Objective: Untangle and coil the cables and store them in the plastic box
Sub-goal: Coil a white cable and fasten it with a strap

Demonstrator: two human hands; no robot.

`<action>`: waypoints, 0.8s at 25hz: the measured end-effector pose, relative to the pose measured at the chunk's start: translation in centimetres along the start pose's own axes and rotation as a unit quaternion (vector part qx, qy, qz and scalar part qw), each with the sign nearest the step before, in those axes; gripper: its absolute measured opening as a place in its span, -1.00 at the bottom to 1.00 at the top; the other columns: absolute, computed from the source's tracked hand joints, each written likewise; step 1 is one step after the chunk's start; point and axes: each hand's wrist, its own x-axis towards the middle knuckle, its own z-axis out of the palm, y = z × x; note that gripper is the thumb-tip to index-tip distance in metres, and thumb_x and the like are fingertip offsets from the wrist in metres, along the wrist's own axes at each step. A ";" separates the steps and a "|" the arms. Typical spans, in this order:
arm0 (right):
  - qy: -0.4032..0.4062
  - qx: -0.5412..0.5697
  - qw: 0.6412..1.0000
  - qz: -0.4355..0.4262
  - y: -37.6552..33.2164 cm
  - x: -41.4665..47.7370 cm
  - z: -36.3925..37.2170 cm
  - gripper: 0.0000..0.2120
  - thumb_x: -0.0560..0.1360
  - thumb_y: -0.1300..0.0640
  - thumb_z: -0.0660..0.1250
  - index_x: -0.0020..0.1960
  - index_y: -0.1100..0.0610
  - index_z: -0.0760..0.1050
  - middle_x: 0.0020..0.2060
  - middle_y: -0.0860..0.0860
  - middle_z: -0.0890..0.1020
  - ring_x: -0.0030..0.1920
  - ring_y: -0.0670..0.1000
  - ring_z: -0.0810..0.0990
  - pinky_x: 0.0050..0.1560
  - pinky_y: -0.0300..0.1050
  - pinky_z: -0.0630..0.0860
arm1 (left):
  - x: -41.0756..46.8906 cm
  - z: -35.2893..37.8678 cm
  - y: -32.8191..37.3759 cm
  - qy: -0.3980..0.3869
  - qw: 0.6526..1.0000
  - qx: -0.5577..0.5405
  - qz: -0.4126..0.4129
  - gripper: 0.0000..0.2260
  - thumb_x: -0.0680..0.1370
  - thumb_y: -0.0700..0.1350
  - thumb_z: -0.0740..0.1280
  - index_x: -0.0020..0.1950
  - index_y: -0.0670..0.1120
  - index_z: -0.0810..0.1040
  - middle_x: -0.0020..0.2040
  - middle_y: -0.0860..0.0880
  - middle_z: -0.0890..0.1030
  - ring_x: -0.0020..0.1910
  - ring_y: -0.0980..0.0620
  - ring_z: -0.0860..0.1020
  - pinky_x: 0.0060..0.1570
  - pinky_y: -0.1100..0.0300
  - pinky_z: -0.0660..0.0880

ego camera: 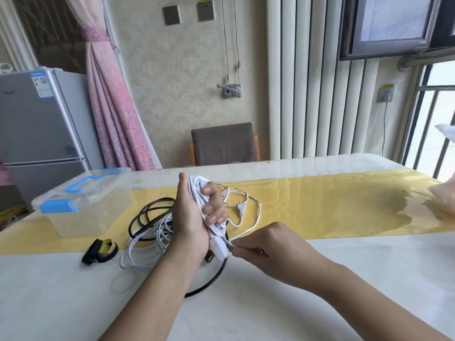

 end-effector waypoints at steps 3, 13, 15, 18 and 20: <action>0.010 -0.039 0.999 -0.025 0.0 0.0 0.0 -0.67 0.57 0.05 0.20 -0.34 0.10 0.27 -0.46 0.06 0.23 -0.35 0.09 0.17 -0.45 -0.10 0.20 | -0.3 0.5 -0.3 0.034 0.988 0.148 0.026 -0.44 0.58 0.28 -0.09 -0.44 -0.06 0.30 -0.61 0.02 0.17 -0.69 0.08 0.14 -0.58 0.27 0.11; 0.086 -0.064 0.992 -0.072 -0.4 -0.2 -2.3 -0.89 0.50 0.09 0.31 -0.13 -0.02 0.61 -0.28 -0.21 0.57 -0.25 -0.20 0.41 -0.28 -0.30 0.41 | -1.2 0.7 -1.7 -0.061 0.837 0.543 -0.041 -0.41 0.61 0.19 0.04 -0.46 -0.16 0.44 -0.61 0.03 0.47 -0.58 0.09 0.46 -0.48 0.35 0.42; 0.102 0.003 0.992 -0.068 0.0 -0.2 -2.4 -0.89 0.51 0.08 0.31 -0.12 0.03 0.60 -0.30 -0.22 0.52 -0.27 -0.23 0.43 -0.25 -0.20 0.49 | -1.6 0.7 -1.5 -0.127 0.837 0.519 -0.117 -0.34 0.60 0.24 0.03 -0.51 -0.13 0.53 -0.54 -0.10 0.54 -0.54 -0.03 0.51 -0.38 0.23 0.49; 0.134 0.081 0.987 -0.042 -0.2 -0.3 -2.4 -0.87 0.46 -0.01 0.37 -0.15 0.05 0.61 -0.25 -0.18 0.50 -0.23 -0.20 0.49 -0.23 -0.16 0.52 | -1.7 0.5 -1.0 -0.173 0.844 0.476 -0.180 -0.34 0.54 0.30 0.05 -0.35 -0.21 0.61 -0.45 -0.16 0.57 -0.51 -0.07 0.53 -0.41 0.21 0.48; 0.163 0.102 0.981 -0.012 -0.3 -0.2 -2.7 -0.88 0.39 -0.02 0.46 -0.18 0.01 0.60 -0.13 -0.13 0.47 -0.11 -0.14 0.52 -0.15 -0.29 0.49 | -1.7 0.5 -0.7 -0.196 0.847 0.437 -0.232 -0.36 0.48 0.31 0.14 -0.31 -0.26 0.60 -0.45 -0.17 0.57 -0.53 -0.05 0.52 -0.47 0.23 0.46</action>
